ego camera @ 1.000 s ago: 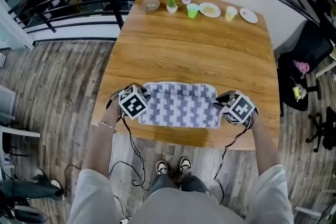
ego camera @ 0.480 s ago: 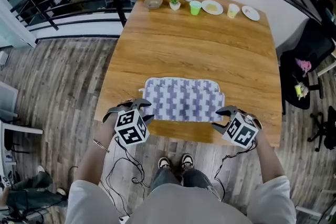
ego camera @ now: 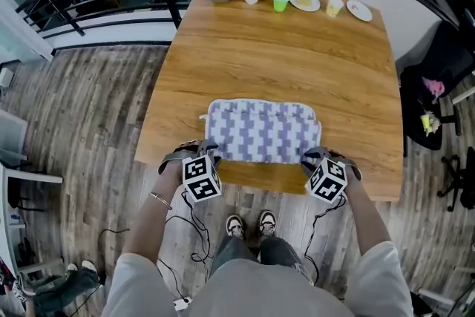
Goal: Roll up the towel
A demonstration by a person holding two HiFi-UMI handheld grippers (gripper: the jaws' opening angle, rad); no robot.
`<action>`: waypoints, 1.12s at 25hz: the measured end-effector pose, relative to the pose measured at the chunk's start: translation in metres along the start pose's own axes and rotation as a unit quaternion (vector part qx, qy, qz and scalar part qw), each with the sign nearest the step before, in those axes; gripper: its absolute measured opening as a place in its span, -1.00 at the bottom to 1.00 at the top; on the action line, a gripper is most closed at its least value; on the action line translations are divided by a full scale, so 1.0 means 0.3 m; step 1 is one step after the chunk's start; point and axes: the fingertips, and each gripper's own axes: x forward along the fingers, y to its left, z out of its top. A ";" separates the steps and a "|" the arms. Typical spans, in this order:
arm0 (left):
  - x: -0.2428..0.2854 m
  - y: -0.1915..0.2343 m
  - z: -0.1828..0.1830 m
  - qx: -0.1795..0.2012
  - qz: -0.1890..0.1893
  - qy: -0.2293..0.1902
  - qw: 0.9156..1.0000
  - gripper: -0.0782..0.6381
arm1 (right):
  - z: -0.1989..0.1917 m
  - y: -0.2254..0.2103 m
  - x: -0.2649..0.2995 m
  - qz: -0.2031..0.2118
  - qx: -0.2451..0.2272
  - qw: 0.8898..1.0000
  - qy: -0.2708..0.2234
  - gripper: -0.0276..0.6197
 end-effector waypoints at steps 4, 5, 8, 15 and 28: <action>-0.053 -0.078 -0.005 -0.005 -0.001 0.003 1.000 -0.62 | -0.015 0.091 -0.047 0.009 0.017 1.000 0.003 -0.81; -0.071 -0.092 0.001 -0.006 -0.012 0.003 1.000 -0.64 | -0.019 0.106 -0.066 0.022 0.022 1.000 0.002 -0.82; -0.154 -0.140 0.019 -0.006 -0.063 0.003 0.998 -0.65 | -0.020 0.156 -0.152 0.077 0.035 0.996 0.000 -0.82; -0.336 -0.084 0.076 -0.017 -0.091 -0.018 0.996 -0.64 | 0.048 0.155 -0.390 0.136 0.077 0.987 -0.038 -0.82; -0.089 0.452 0.161 -0.106 -0.011 -0.036 0.994 -0.57 | 0.101 -0.410 -0.237 0.020 0.158 0.986 -0.042 -0.75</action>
